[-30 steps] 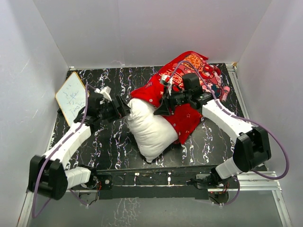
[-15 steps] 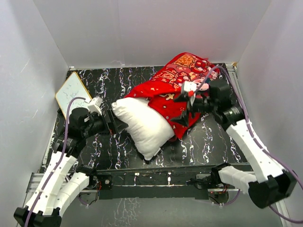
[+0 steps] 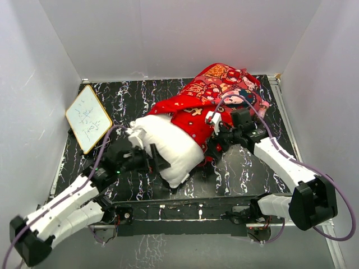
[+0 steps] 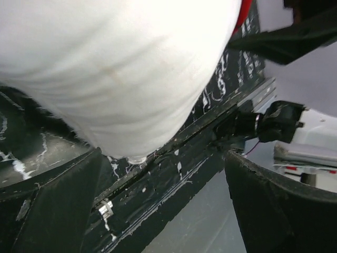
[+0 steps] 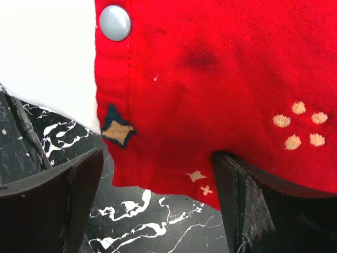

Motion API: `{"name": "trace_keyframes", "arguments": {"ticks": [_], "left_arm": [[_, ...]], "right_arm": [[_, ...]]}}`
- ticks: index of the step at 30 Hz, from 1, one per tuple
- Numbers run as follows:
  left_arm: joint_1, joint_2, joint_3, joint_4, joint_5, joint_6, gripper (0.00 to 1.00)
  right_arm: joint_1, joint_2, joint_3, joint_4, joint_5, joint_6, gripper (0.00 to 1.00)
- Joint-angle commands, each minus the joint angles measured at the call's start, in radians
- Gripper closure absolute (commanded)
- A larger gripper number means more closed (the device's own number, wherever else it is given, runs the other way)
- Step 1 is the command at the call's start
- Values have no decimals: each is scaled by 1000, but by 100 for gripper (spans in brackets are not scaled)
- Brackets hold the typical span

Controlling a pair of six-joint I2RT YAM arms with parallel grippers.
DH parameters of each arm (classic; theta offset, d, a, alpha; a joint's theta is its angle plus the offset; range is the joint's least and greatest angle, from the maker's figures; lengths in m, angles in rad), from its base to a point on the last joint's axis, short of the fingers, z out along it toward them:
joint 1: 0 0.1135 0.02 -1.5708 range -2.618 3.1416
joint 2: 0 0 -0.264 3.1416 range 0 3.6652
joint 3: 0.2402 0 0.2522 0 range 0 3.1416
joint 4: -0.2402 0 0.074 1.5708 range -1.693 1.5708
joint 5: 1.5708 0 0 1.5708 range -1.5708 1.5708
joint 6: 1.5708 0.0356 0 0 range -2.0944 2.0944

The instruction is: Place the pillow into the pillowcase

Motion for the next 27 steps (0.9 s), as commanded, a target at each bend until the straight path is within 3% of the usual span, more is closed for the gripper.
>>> {"name": "trace_keyframes", "arguments": {"ticks": [1, 8, 11, 14, 15, 17, 22, 27], "left_arm": [[-225, 151, 4, 144, -279, -53, 3], [-276, 390, 68, 228, -410, 24, 3], [-275, 460, 96, 272, -408, 32, 6], [-275, 481, 111, 301, -405, 33, 27], [-274, 478, 114, 304, -416, 34, 40], [-273, 461, 123, 297, -448, 35, 67], [-224, 426, 157, 321, -411, 48, 93], [-136, 472, 212, 413, -250, 19, 99]], "right_arm": [[18, 20, 57, 76, 31, 35, 14], [34, 21, 7, 119, 70, 53, 14], [38, 38, 22, 113, 75, 54, 25], [37, 38, 50, 83, 40, 39, 59], [38, 33, 66, 57, 17, 22, 71], [37, 12, 97, 0, -50, -26, 82], [42, -51, 157, -146, -259, -168, 92], [118, 12, 308, -319, -396, -307, 92]]}}
